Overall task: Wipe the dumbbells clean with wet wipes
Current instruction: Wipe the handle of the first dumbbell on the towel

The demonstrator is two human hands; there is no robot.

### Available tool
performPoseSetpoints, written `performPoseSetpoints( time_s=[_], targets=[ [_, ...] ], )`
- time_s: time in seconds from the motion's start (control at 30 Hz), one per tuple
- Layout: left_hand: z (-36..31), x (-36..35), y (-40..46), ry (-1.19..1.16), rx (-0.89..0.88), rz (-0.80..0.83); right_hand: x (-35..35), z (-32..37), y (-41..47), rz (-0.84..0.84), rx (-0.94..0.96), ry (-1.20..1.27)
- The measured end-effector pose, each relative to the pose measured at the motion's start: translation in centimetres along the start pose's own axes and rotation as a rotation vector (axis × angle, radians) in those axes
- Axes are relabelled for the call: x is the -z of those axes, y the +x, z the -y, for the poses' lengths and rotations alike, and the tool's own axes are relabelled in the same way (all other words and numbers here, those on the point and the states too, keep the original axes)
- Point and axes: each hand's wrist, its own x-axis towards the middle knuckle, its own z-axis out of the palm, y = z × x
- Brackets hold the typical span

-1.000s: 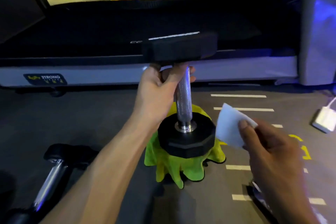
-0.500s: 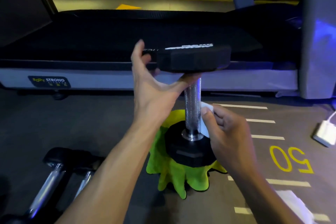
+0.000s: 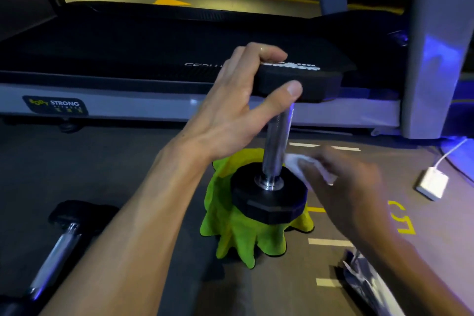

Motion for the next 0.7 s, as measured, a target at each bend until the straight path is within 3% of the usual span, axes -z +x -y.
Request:
performPoseSetpoints(
  time_s=[0.1, 0.47, 0.7],
  targets=[
    [-0.5, -0.7, 0.1, -0.003, 0.015, -0.031, -0.9, 0.9, -1.3, 0.08, -0.032, 0.125],
    [-1.2, -1.9, 0.9, 0.015, 0.011, -0.077, -0.1, 4.9, -1.3, 0.379, 0.114, -0.236],
    [-2.0, -2.6, 0.9, 0.003, -0.023, -0.039, -0.9, 10.5, 0.5, 0.576, 0.028, -0.369]
  ],
)
